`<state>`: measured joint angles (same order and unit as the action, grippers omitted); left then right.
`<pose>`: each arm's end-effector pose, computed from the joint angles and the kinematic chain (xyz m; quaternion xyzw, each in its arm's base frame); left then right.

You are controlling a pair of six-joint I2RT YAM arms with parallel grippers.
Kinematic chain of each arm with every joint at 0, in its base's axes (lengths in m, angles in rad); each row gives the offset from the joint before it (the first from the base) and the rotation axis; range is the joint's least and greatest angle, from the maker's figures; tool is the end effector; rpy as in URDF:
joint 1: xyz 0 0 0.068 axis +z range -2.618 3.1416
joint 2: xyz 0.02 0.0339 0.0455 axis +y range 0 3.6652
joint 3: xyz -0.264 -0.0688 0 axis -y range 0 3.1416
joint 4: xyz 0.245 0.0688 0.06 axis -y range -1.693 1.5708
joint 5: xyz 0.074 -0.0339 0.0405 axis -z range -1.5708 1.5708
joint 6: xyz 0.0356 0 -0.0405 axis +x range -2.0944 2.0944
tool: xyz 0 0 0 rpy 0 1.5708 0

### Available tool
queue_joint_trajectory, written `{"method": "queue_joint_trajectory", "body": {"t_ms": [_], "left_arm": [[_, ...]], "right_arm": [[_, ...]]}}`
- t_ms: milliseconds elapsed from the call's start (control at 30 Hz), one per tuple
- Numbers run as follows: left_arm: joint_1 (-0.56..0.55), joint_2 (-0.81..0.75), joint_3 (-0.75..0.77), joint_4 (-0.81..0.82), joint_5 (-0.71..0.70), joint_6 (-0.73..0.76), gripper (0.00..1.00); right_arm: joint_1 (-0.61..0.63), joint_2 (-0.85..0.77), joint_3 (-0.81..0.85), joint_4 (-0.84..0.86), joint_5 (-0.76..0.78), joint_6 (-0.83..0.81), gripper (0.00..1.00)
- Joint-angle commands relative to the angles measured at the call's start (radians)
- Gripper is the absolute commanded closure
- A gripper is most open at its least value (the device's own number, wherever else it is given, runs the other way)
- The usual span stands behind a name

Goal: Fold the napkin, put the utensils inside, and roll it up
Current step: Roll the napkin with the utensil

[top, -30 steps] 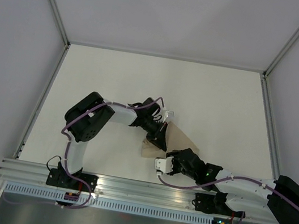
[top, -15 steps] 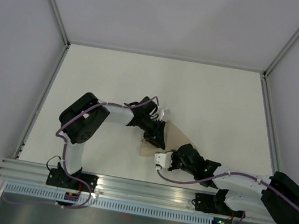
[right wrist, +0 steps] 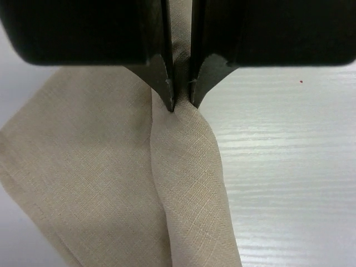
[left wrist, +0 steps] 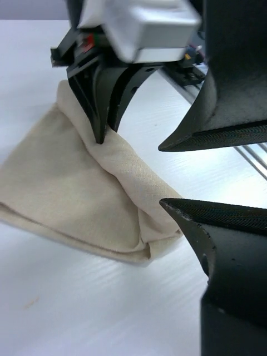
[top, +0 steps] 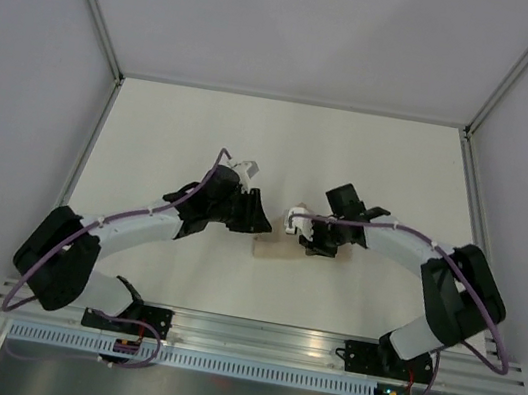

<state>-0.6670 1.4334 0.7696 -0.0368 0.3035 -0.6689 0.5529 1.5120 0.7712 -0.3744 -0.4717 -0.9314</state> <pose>0.2262 -0.1917 0.2017 0.0629 0.8965 -0.3657 0.2422 0.2232 0.1568 0.1610 -0.6791 0.6624 0.1823 0.2585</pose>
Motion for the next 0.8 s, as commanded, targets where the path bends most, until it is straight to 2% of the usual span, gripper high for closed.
{"method": "queue_joint_trajectory", "body": {"t_ms": [0,133,200,267,333,400,533,633,767], "left_arm": [[-0.006,-0.125,-0.084,0.078,-0.208,-0.046,0.55],[-0.057,-0.276,-0.22,0.202,-0.34,0.085,0.55],[-0.136,-0.313,-0.26,0.276,-0.417,0.164,0.55],[-0.202,-0.329,-0.279,0.333,-0.498,0.274,0.55],[-0.252,-0.295,-0.226,0.312,-0.51,0.377,0.54],[-0.287,-0.22,-0.179,0.293,-0.477,0.458,0.51],[-0.304,-0.07,0.011,0.187,-0.371,0.644,0.46],[-0.304,0.051,0.117,0.114,-0.308,0.724,0.44],[-0.304,0.165,0.189,0.071,-0.158,0.735,0.44]], "right_arm": [[-0.071,0.189,0.155,-0.327,-0.226,-0.122,0.9],[-0.129,0.407,0.371,-0.552,-0.278,-0.204,0.9],[-0.154,0.532,0.494,-0.694,-0.297,-0.262,0.9],[-0.169,0.624,0.578,-0.76,-0.315,-0.285,0.9],[-0.183,0.665,0.617,-0.819,-0.317,-0.302,0.9],[-0.194,0.701,0.649,-0.839,-0.317,-0.299,0.9],[-0.202,0.729,0.674,-0.845,-0.306,-0.287,0.9],[-0.203,0.746,0.689,-0.856,-0.304,-0.282,0.9],[-0.203,0.754,0.694,-0.836,-0.295,-0.262,0.9]]}}
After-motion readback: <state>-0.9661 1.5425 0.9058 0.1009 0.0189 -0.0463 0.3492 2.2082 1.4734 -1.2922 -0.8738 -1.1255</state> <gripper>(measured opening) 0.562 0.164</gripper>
